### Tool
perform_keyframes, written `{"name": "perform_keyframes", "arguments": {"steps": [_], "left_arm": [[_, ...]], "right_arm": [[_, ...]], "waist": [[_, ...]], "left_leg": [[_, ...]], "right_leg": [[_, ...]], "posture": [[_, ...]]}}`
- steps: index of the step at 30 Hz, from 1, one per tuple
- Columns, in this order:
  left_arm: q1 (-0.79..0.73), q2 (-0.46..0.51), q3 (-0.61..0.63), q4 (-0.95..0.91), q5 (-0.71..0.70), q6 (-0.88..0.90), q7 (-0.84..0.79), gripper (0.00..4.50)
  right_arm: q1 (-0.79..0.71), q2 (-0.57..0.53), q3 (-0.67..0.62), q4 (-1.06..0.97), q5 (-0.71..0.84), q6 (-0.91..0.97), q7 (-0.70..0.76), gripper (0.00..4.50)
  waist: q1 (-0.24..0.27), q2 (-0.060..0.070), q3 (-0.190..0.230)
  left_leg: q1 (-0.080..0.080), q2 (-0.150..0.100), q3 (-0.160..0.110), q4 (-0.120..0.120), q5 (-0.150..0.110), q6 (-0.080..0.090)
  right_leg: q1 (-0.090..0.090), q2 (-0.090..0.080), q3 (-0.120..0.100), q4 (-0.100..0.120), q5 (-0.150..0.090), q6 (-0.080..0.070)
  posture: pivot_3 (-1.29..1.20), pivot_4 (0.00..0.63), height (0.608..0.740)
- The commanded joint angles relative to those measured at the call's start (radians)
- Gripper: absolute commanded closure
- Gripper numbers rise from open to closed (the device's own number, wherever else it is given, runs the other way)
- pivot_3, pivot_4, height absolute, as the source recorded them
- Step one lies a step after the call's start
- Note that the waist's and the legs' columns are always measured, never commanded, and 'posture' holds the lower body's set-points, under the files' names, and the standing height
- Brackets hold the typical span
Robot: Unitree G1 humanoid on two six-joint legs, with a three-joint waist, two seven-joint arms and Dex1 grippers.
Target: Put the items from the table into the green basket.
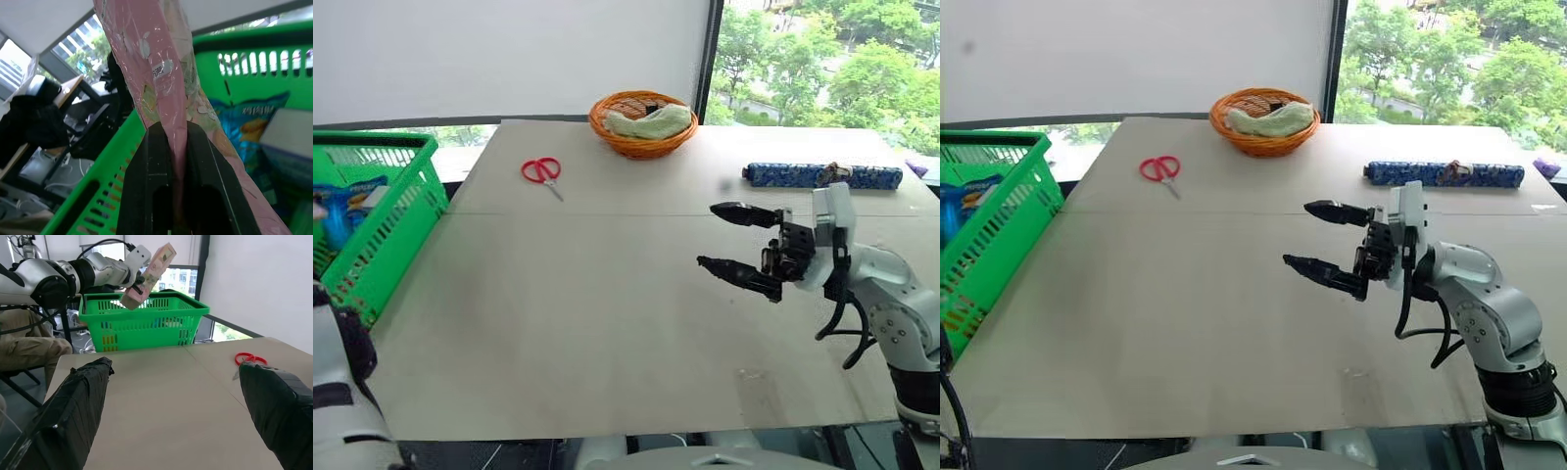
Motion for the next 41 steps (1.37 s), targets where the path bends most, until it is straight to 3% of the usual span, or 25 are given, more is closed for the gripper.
{"name": "perform_keyframes", "arguments": {"steps": [1, 2, 4, 11, 14, 18, 22, 27, 33, 35, 41], "left_arm": [[0.050, 0.004, 0.040, -0.088, -0.026, 0.019, -0.015, 4.45], [0.066, 0.000, 0.051, -0.104, -0.034, 0.023, -0.017, 3.86], [0.089, -0.004, 0.067, -0.134, -0.044, 0.026, -0.017, 3.27], [0.094, -0.007, 0.068, -0.159, -0.035, -0.013, -0.009, 0.10], [0.069, -0.046, 0.075, -0.219, -0.073, -0.122, -0.063, 0.10], [0.101, -0.176, 0.077, -0.420, -0.238, -0.143, -0.343, 0.10], [0.378, -0.273, -0.052, -0.843, -0.331, -0.078, -0.568, 0.10], [0.682, -0.477, -0.043, -1.207, -0.519, 0.009, -0.598, 0.10], [0.910, -0.524, -0.145, -1.216, -0.405, -0.022, -0.574, 0.10], [0.913, -0.539, -0.146, -1.216, -0.411, -0.020, -0.580, 0.10], [0.869, -0.558, -0.135, -1.207, -0.410, -0.047, -0.598, 0.10]], "right_arm": [[-0.018, 0.000, -0.009, 0.000, 0.005, -0.010, 0.015, 0.00], [-0.019, 0.000, -0.010, 0.001, 0.005, -0.010, 0.016, 0.00], [-0.018, -0.003, -0.012, 0.000, 0.008, -0.010, 0.019, 0.00], [-0.018, -0.007, -0.019, 0.003, 0.006, -0.011, 0.016, 0.00], [-0.004, -0.010, -0.030, 0.023, -0.011, -0.020, 0.007, 0.00], [0.045, -0.011, -0.064, 0.105, -0.061, -0.067, -0.002, 0.00], [0.140, -0.062, -0.099, 0.253, -0.182, -0.153, 0.017, 0.00], [0.253, -0.090, -0.147, 0.356, -0.256, -0.258, 0.028, 0.00], [0.344, -0.061, -0.216, 0.467, -0.333, -0.434, 0.003, 0.00], [0.371, -0.066, -0.224, 0.462, -0.334, -0.441, 0.014, 0.00], [0.393, -0.067, -0.218, 0.458, -0.340, -0.450, 0.025, 0.00]], "waist": [[0.003, -0.002, -0.001], [0.006, -0.003, -0.002], [0.011, -0.005, -0.003], [0.008, -0.002, -0.004], [0.006, -0.002, -0.004], [0.022, -0.002, -0.005], [0.007, 0.012, -0.012], [-0.027, 0.021, -0.011], [-0.035, 0.032, -0.010], [-0.030, 0.034, -0.008], [-0.016, 0.034, -0.009]], "left_leg": [[0.000, 0.000, 0.000, 0.000, 0.000, 0.000], [0.000, -0.001, 0.000, 0.001, -0.001, -0.001], [0.000, -0.001, 0.000, 0.001, -0.003, -0.004], [0.000, -0.001, 0.000, 0.000, -0.003, -0.004], [0.000, -0.001, 0.000, 0.000, -0.003, -0.004], [0.000, -0.001, 0.000, 0.002, -0.003, -0.004], [0.002, -0.003, 0.002, 0.002, -0.005, -0.001], [0.004, 0.000, 0.005, 0.002, -0.003, 0.006], [0.020, 0.005, 0.004, -0.001, -0.003, 0.005], [0.031, 0.004, 0.005, -0.003, -0.006, 0.001], [0.031, 0.003, 0.006, -0.003, -0.006, 0.000]], "right_leg": [[0.000, -0.001, 0.000, 0.000, 0.000, 0.000], [0.000, -0.002, 0.000, 0.000, 0.000, 0.000], [0.000, -0.002, -0.001, 0.001, 0.000, 0.000], [0.000, -0.003, -0.001, 0.001, 0.000, -0.001], [-0.001, -0.002, -0.001, 0.001, 0.000, -0.001], [0.001, -0.004, -0.002, 0.001, 0.000, -0.001], [0.006, -0.005, 0.000, -0.003, 0.000, 0.000], [0.006, -0.003, 0.001, -0.001, 0.000, 0.000], [0.019, 0.004, 0.001, 0.002, 0.000, -0.002], [0.029, 0.003, 0.001, -0.002, 0.000, -0.002], [0.029, -0.002, 0.001, -0.002, 0.000, -0.002]], "posture": [[-0.14, 0.000, 0.740], [-0.14, 0.000, 0.740], [-0.14, 0.000, 0.740], [-0.14, 0.000, 0.740], [-0.14, 0.000, 0.740], [-0.14, 0.000, 0.740], [-0.14, 0.000, 0.740], [-0.15, 0.000, 0.740], [-0.18, 0.000, 0.740], [-0.19, 0.000, 0.740], [-0.18, 0.000, 0.740]]}}
